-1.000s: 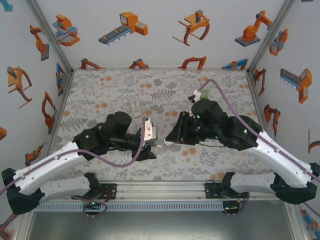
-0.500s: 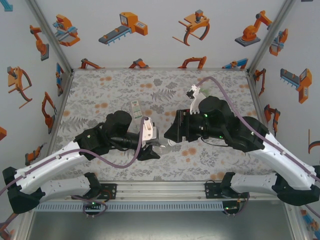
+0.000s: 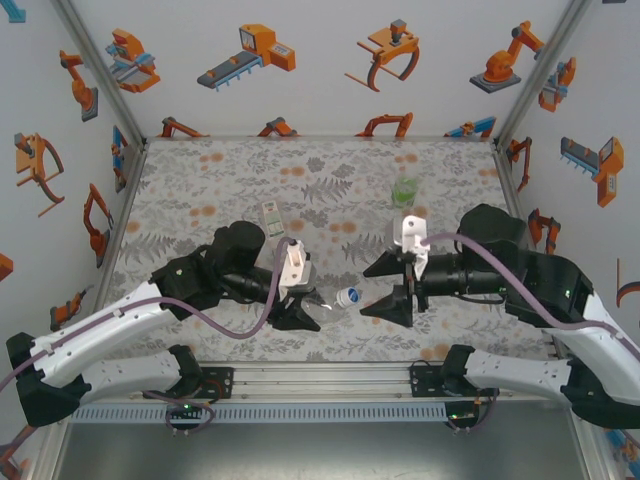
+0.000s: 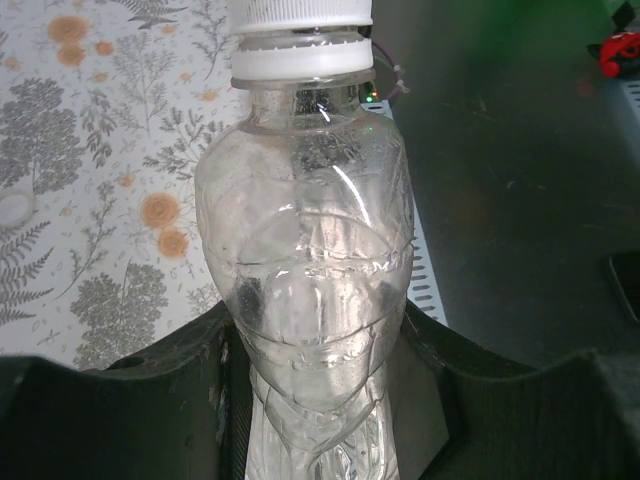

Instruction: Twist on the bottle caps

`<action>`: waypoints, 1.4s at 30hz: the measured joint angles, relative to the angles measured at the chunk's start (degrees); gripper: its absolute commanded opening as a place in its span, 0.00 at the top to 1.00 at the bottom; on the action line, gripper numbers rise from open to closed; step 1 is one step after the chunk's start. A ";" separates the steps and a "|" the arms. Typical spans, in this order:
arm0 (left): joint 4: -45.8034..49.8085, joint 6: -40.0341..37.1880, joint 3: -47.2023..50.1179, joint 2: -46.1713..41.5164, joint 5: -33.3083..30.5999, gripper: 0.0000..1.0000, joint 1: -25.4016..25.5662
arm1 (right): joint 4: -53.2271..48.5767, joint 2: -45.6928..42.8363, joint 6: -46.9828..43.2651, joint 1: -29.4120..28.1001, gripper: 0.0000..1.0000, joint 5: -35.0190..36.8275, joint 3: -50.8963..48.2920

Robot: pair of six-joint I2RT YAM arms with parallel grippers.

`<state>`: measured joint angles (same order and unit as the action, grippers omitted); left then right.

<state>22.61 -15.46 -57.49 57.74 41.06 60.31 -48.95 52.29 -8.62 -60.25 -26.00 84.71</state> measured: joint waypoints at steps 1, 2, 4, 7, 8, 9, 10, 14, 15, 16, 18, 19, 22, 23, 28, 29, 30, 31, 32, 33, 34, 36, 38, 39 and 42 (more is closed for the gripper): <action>0.00 0.00 0.00 0.07 0.46 1.00 0.00 | -0.63 0.13 -2.25 0.00 0.40 -0.96 0.00; -0.02 0.00 0.00 0.11 0.90 1.00 0.00 | -1.27 0.46 -4.35 0.00 0.40 -1.88 0.00; -0.04 0.00 0.00 0.11 1.53 1.00 0.00 | -1.60 1.14 -7.28 0.00 0.41 -3.26 -0.13; -0.15 0.02 0.00 0.11 2.34 1.00 0.00 | -1.22 1.99 -9.79 0.00 0.43 -4.76 -1.31; -0.15 0.02 0.00 0.11 2.49 1.00 0.00 | -1.03 2.23 -10.36 0.00 0.43 -5.11 -1.92; -0.17 0.02 0.00 0.11 2.54 1.00 0.00 | -0.79 2.45 -10.73 0.00 0.44 -5.51 -2.47; -0.24 0.02 0.00 0.11 2.60 1.00 0.00 | -0.50 2.62 -10.93 0.00 0.45 -5.77 -2.89; -0.35 0.02 0.00 0.13 2.86 1.00 0.00 | 0.46 3.04 -11.41 0.00 0.49 -6.25 -3.76; -0.37 0.02 0.00 0.15 2.93 1.00 0.00 | 0.70 3.02 -11.43 0.00 0.50 -6.38 -3.87; -0.37 0.02 0.00 0.20 2.95 1.00 0.00 | 0.96 2.99 -11.43 0.00 0.51 -6.45 -3.98; -0.37 0.02 0.00 0.33 2.97 1.00 0.00 | 1.40 2.97 -11.41 0.00 0.54 -6.62 -4.11; -0.37 0.02 0.00 0.42 2.97 1.00 0.00 | 1.60 2.97 -11.39 0.00 0.55 -6.60 -4.13; -0.37 0.02 0.00 0.70 2.99 1.00 0.00 | 2.10 2.89 -11.37 0.00 0.62 -6.56 -4.24; -0.39 0.02 0.00 0.74 2.99 1.00 0.00 | 2.14 2.89 -11.37 0.00 0.65 -6.56 -4.24; -0.28 0.00 0.00 0.74 3.34 1.00 0.04 | 2.19 2.93 -10.38 0.00 0.83 -6.32 -4.24; -0.28 0.02 0.00 0.74 3.37 1.00 0.04 | 2.34 2.93 -9.70 0.00 0.88 -6.12 -4.26; -0.26 0.02 0.00 0.74 3.37 1.00 0.04 | 2.82 2.91 -8.31 0.00 0.92 -5.79 -4.44; -0.17 0.02 0.00 0.72 3.30 1.00 0.04 | 3.30 2.82 -6.71 0.00 0.96 -5.27 -4.76; 0.13 0.02 0.00 0.66 2.91 1.00 0.02 | 4.17 2.54 -3.93 0.00 0.99 -4.24 -5.44; 0.57 0.02 0.00 0.57 2.29 1.00 0.02 | 5.20 2.21 -0.44 0.00 1.00 -2.97 -6.40; 0.98 0.02 0.00 0.50 1.57 1.00 0.02 | 6.45 1.81 3.50 0.00 1.00 -1.40 -7.58; 1.86 0.00 0.00 0.35 -0.33 1.00 0.02 | 8.63 0.70 14.78 0.00 1.00 3.10 -10.08; 2.29 0.00 0.13 0.20 -2.16 1.00 0.02 | 9.27 0.39 26.77 0.00 1.00 7.61 -11.28; 2.40 0.02 0.31 0.04 -3.04 1.00 -0.02 | 9.25 0.48 33.81 0.00 1.00 9.79 -11.61; 3.43 0.02 0.90 -0.81 -4.79 1.00 -0.11 | 9.20 0.94 53.20 0.11 1.00 13.73 -13.22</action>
<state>26.04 -15.44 -56.60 56.93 36.27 60.20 -39.75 53.23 44.58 -60.14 -12.27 71.48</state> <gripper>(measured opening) 0.466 0.333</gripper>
